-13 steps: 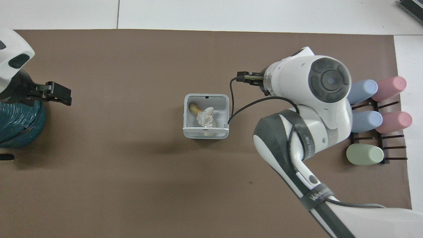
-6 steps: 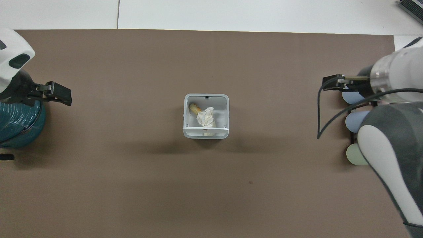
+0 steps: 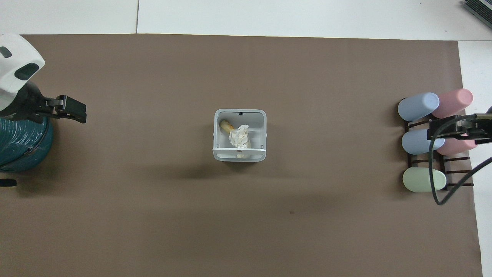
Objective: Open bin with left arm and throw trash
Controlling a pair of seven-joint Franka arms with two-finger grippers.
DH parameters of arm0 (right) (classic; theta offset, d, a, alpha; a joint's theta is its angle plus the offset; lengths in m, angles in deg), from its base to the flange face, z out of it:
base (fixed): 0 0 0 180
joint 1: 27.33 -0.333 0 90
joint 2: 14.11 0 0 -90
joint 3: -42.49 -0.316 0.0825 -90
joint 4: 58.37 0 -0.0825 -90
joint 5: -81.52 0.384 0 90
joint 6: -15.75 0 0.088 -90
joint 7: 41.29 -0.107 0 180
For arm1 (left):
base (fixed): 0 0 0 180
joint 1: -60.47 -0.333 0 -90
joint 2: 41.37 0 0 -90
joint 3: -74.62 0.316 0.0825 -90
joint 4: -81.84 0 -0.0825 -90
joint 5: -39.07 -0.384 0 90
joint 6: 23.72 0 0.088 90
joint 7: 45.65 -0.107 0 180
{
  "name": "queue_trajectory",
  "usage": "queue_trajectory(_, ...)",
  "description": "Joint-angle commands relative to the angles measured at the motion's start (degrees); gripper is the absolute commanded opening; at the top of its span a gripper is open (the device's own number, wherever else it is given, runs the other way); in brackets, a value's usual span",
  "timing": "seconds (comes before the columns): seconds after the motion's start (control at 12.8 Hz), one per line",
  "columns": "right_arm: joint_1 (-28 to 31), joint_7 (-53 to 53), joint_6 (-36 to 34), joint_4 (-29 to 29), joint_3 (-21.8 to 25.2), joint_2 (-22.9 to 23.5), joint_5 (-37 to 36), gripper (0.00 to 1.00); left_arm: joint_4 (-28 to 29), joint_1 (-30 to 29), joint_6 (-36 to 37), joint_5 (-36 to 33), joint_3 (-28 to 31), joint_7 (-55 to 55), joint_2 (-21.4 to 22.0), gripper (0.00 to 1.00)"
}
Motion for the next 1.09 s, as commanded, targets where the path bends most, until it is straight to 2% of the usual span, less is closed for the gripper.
queue_trajectory(0.0, 2.9, 0.8, -1.2, 0.0, -1.7, 0.4, 1.9, 1.00, 2.1, -0.4, -1.6, -0.2, 0.2, -0.7, 1.9, 1.00)
queue_trajectory(1.01, 2.5, 2.4, -0.8, -0.3, -2.4, 0.0, -0.2, 1.00, 1.7, -0.5, -1.6, -0.1, 0.5, -1.9, 2.2, 1.00)
